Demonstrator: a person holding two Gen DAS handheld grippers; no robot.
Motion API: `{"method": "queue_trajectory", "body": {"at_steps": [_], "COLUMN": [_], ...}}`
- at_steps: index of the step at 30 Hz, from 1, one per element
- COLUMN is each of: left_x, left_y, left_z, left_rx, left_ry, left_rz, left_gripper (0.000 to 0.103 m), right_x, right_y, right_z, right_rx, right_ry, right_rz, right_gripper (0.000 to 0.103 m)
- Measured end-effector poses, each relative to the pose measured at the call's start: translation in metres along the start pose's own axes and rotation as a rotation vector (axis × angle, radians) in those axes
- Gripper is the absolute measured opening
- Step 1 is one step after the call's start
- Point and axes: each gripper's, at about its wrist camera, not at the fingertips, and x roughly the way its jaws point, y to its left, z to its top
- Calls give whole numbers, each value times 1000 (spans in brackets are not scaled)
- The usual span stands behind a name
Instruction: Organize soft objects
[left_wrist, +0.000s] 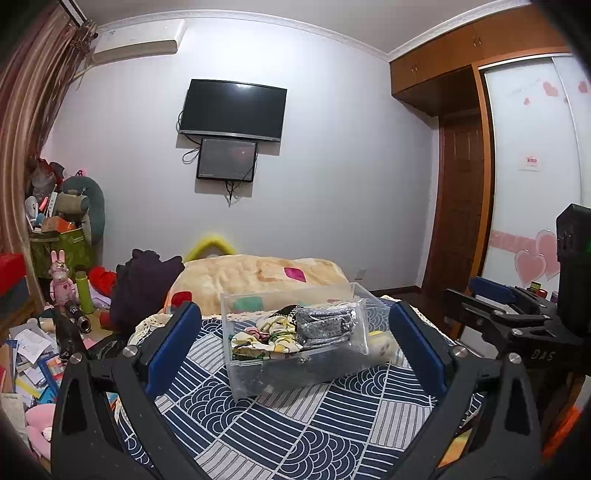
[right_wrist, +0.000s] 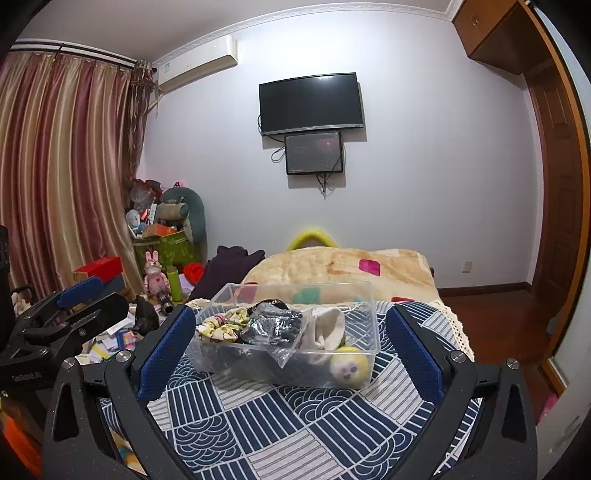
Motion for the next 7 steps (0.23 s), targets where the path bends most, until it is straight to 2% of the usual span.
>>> {"method": "queue_trajectory", "body": {"at_steps": [7], "left_x": [2], "left_y": [-2], "left_z": [-1], "left_rx": [0], "left_ry": [10], "left_rz": [-6], "left_gripper": [103], "right_x": [0], "right_y": [0], "right_z": [0], "right_rx": [1], "right_ry": [1], "right_rz": [2], "right_gripper": [103]}}
